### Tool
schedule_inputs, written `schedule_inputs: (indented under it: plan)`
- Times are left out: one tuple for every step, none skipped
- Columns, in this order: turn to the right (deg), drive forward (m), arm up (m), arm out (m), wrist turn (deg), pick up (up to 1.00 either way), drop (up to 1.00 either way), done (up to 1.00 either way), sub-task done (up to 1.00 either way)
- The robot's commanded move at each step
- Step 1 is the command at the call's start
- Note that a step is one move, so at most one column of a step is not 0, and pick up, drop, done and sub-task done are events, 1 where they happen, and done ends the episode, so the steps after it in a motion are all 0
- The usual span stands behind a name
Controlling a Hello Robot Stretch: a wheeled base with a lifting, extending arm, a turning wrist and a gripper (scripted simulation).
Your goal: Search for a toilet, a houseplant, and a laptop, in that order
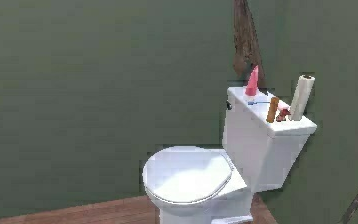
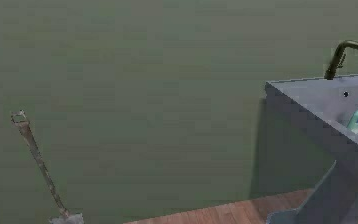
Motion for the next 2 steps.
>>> schedule_inputs:
  plan:
    - [0.0,0.00,0.00,0.00,0.0,0.00,0.00,0.00,1.00]
    - [-45.0,0.00,0.00,0.00,0.0,0.00,0.00,0.00,0.00]
